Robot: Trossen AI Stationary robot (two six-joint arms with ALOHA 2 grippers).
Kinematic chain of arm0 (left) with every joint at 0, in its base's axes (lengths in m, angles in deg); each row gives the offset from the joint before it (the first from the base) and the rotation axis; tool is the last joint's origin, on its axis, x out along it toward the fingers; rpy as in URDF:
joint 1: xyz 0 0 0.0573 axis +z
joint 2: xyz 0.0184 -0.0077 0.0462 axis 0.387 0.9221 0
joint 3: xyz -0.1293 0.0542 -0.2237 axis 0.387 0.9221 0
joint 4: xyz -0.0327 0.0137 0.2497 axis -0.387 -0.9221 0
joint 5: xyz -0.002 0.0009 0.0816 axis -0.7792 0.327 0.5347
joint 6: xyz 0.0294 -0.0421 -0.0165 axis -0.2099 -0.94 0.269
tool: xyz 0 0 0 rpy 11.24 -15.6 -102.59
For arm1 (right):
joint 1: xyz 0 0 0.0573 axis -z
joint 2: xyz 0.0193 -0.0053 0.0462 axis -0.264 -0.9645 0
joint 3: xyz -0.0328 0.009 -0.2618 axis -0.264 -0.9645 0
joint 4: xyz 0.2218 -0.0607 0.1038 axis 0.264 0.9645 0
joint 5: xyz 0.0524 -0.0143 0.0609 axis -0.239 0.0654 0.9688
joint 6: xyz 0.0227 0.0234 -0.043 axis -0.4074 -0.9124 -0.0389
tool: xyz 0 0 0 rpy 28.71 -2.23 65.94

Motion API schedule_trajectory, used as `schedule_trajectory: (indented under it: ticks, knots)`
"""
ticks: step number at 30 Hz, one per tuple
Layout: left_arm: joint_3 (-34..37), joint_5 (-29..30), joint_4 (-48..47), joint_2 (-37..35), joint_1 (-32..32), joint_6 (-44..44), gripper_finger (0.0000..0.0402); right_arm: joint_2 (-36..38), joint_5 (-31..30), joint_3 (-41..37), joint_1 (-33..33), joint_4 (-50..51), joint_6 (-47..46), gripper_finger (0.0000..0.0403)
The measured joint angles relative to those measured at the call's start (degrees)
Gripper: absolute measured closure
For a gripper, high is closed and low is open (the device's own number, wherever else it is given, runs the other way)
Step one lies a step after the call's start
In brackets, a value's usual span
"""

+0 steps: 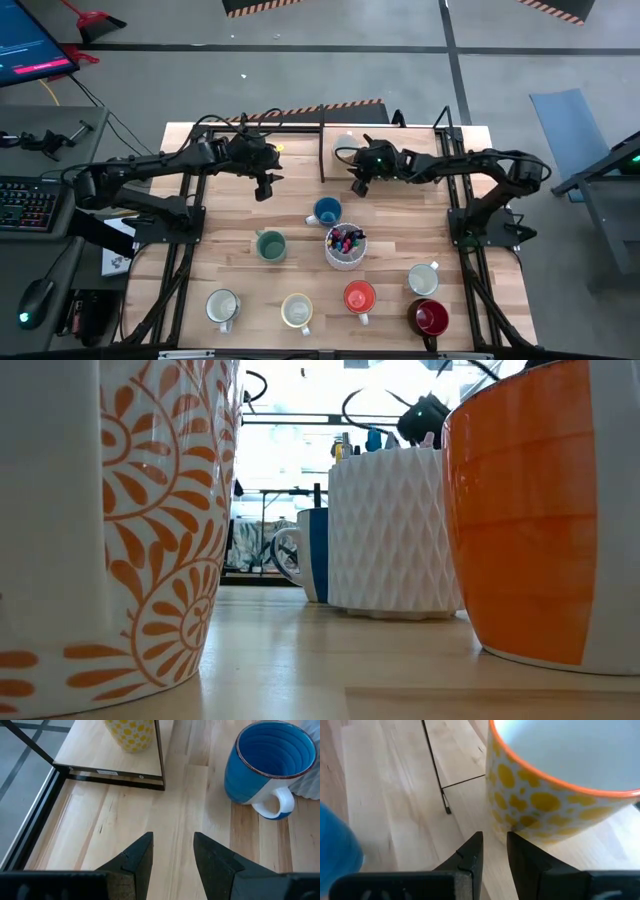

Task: Place coffee mugs
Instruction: Put the yellow patterned mug on the shelf

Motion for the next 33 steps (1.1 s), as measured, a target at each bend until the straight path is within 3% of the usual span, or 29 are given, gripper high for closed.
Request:
schedule_trajectory:
  ticks: [5,13,23,33]
  knots:
    - [0.0,-0.01,0.01,0.0,-0.02,-0.92,0.0271,-3.73,-0.02,0.0,0.07,-4.03,0.47,0.0327]
    - [-0.02,0.0,0.23,0.02,-0.58,-0.94,0.0271,-6.53,0.05,5.13,1.1,-2.5,3.33,0.0327]
    - [-0.02,-0.01,0.32,0.0,-1.36,-0.79,0.0271,-6.72,3.39,6.56,1.81,2.17,3.77,0.0327]
    - [-0.02,0.0,0.32,0.01,-1.37,-0.87,0.0271,-6.72,1.46,6.56,2.02,2.06,4.13,0.0327]
